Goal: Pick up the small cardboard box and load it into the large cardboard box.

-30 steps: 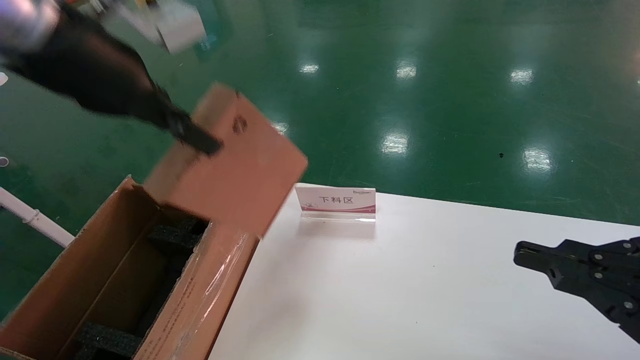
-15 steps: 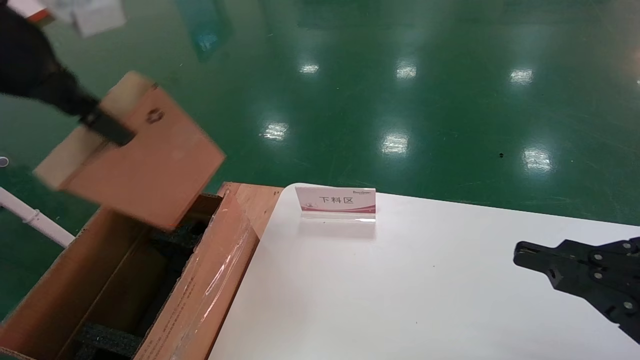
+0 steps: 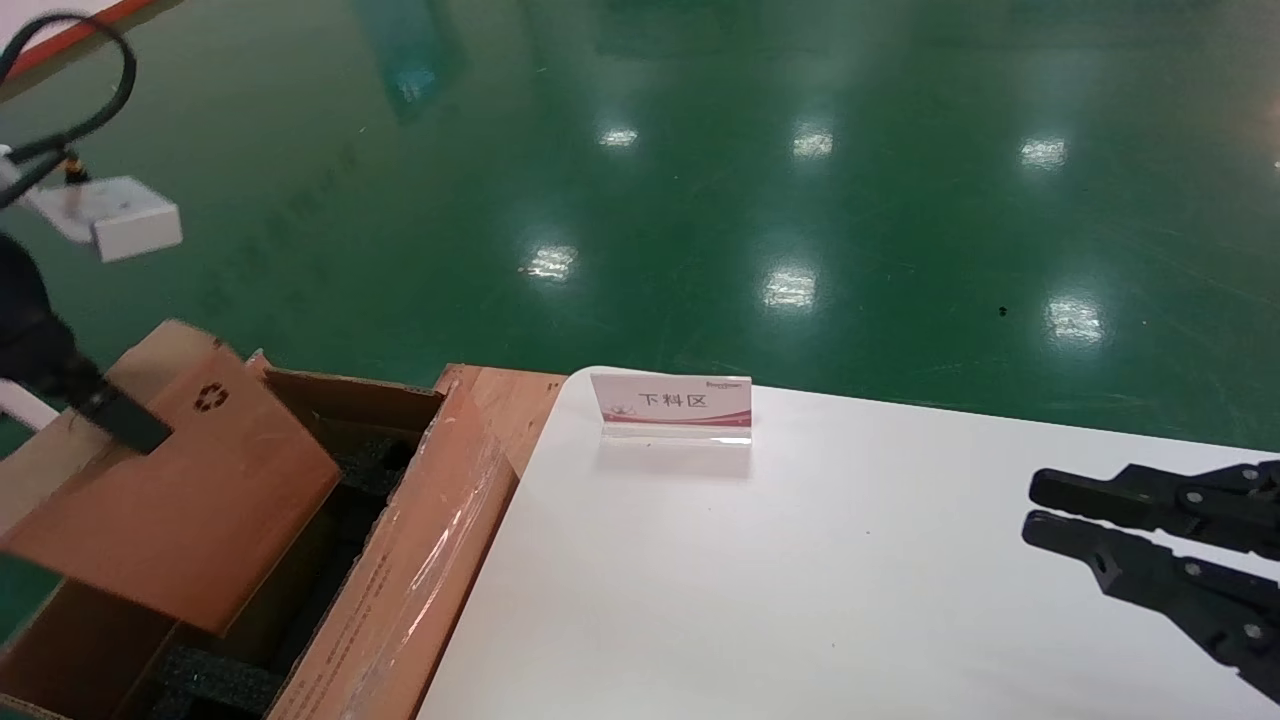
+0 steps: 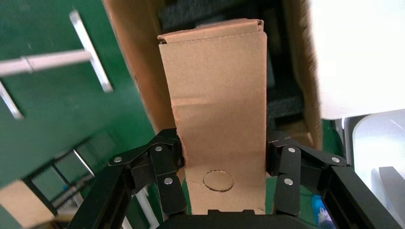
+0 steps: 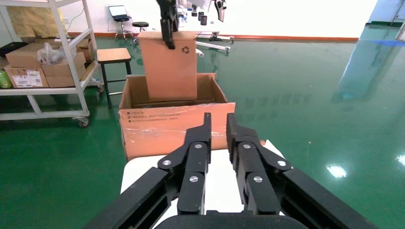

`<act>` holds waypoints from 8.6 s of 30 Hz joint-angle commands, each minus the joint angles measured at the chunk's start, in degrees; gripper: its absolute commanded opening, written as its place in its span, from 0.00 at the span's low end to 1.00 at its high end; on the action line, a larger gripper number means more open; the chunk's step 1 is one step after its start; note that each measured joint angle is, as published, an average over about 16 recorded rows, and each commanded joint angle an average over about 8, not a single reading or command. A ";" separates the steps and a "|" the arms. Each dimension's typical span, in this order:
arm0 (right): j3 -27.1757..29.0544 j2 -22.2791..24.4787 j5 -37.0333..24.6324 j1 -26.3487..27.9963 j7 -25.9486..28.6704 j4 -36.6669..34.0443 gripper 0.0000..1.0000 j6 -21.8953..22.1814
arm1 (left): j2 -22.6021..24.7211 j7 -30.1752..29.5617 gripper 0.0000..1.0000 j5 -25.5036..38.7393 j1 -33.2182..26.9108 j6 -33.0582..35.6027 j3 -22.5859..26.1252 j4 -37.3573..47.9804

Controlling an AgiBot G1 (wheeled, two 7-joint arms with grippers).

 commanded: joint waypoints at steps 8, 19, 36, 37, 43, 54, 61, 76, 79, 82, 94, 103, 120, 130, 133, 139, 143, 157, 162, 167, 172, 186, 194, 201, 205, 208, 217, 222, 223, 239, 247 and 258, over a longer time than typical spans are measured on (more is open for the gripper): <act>-0.03 0.01 0.02 0.01 -0.02 0.00 1.00 0.01 | -4.29 -0.95 0.00 1.87 1.72 -2.45 2.28 -0.25; -0.07 0.03 0.05 0.01 -0.03 0.00 1.00 0.03 | -8.81 -2.14 0.00 5.23 5.16 -7.07 3.32 -1.01; -0.12 0.05 0.08 0.03 -0.06 0.00 1.00 0.05 | -8.22 -1.15 0.00 6.38 11.87 -12.82 3.92 2.75; -0.13 0.05 0.09 0.03 -0.06 0.00 1.00 0.05 | -8.10 -1.10 0.00 6.45 12.25 -13.03 3.98 3.04; -0.15 0.06 0.10 0.03 -0.07 0.00 1.00 0.06 | -7.39 -0.89 0.00 6.82 14.27 -14.19 4.26 4.80; -0.18 0.07 0.12 0.04 -0.09 0.00 1.00 0.08 | -6.12 -0.25 0.00 7.25 17.79 -16.73 4.44 8.40; -0.20 0.08 0.14 0.04 -0.10 0.00 1.00 0.09 | -5.02 0.66 0.00 6.41 21.14 -18.32 4.24 11.80; -0.25 0.10 0.17 0.06 -0.12 0.00 1.00 0.11 | -1.47 3.84 0.00 2.54 30.05 -20.85 2.91 21.13; -0.26 0.11 0.18 0.06 -0.13 0.00 1.00 0.11 | -0.81 4.64 0.00 1.73 31.52 -21.05 2.58 22.93; -0.27 0.11 0.18 0.06 -0.13 0.00 1.00 0.12 | -0.05 5.55 0.00 1.04 32.63 -21.12 2.22 24.82; -0.30 0.13 0.21 0.07 -0.15 0.00 1.00 0.13 | 2.97 9.32 0.00 -0.78 35.12 -21.47 0.81 32.19; -0.33 0.14 0.23 0.07 -0.17 0.00 1.00 0.14 | 4.67 10.90 0.00 -1.84 38.00 -22.22 0.16 36.12; -0.38 0.16 0.26 0.08 -0.19 0.00 1.00 0.17 | 5.35 11.74 0.00 -4.27 44.54 -22.79 -0.62 39.87; -0.39 0.17 0.28 0.08 -0.20 -0.01 1.00 0.18 | 5.50 12.22 0.87 -5.01 46.20 -22.69 -0.87 41.28; -0.40 0.17 0.28 0.08 -0.20 -0.02 1.00 0.19 | 5.49 12.20 1.00 -5.01 46.18 -22.66 -0.87 41.28; -0.40 0.17 0.29 0.08 -0.20 -0.02 1.00 0.19 | 5.45 12.15 1.00 -4.98 46.02 -22.62 -0.84 41.10; -0.40 0.17 0.29 0.08 -0.20 -0.01 1.00 0.19 | 5.43 12.13 1.00 -4.89 45.94 -22.61 -0.81 41.01; -0.39 0.17 0.29 0.08 -0.20 -0.02 1.00 0.19 | 5.45 12.22 1.00 -4.79 45.59 -22.60 -0.83 40.75; -0.40 0.17 0.29 0.09 -0.21 -0.04 1.00 0.18 | 5.80 14.15 1.00 -5.00 43.29 -23.02 -1.56 39.49; -0.42 0.17 0.30 0.10 -0.22 -0.05 1.00 0.18 | 5.57 17.21 1.00 -5.62 38.49 -24.31 -3.11 36.23; -0.43 0.17 0.31 0.11 -0.23 -0.06 1.00 0.18 | 4.33 19.29 1.00 -6.87 33.46 -26.53 -5.23 31.47; -0.42 0.18 0.30 0.10 -0.25 -0.08 1.00 0.21 | 2.87 19.67 1.00 -7.73 28.68 -30.86 -10.41 23.05; -0.44 0.18 0.31 0.12 -0.27 -0.11 1.00 0.20 | 1.81 25.11 1.00 -10.54 37.54 -27.81 -23.94 19.07; -0.44 0.19 0.31 0.12 -0.27 -0.12 1.00 0.21 | 0.74 30.61 1.00 -13.38 46.56 -24.62 -37.37 15.28; -0.38 0.17 0.28 0.10 -0.25 -0.11 1.00 0.20 | 0.13 33.77 1.00 -15.00 51.72 -22.79 -45.06 13.11; -0.31 0.15 0.24 0.08 -0.22 -0.10 1.00 0.19 | -0.32 36.12 1.00 -16.22 55.58 -21.43 -50.81 11.49; -0.14 0.08 0.12 0.03 -0.11 -0.05 1.00 0.11 | -1.70 43.19 1.00 -19.86 67.17 -17.33 -68.07 6.63; -0.04 0.04 0.05 0.01 -0.06 -0.02 1.00 0.07 | -2.46 47.11 1.00 -21.88 73.59 -15.06 -77.63 3.93; -0.02 0.04 0.04 0.00 -0.05 -0.02 1.00 0.07 | -2.61 47.90 1.00 -22.29 74.88 -14.61 -79.56 3.39; 0.28 -0.08 -0.18 -0.09 0.14 0.08 1.00 -0.06 | -5.04 60.44 1.00 -28.75 95.45 -7.34 -110.17 -5.25; 0.44 -0.14 -0.29 -0.13 0.23 0.12 1.00 -0.12 | -5.91 65.18 1.00 -31.13 103.19 -4.65 -121.75 -8.45; 0.65 -0.23 -0.44 -0.19 0.36 0.18 1.00 -0.21 | -5.92 65.43 1.00 -31.20 103.58 -4.55 -122.35 -8.59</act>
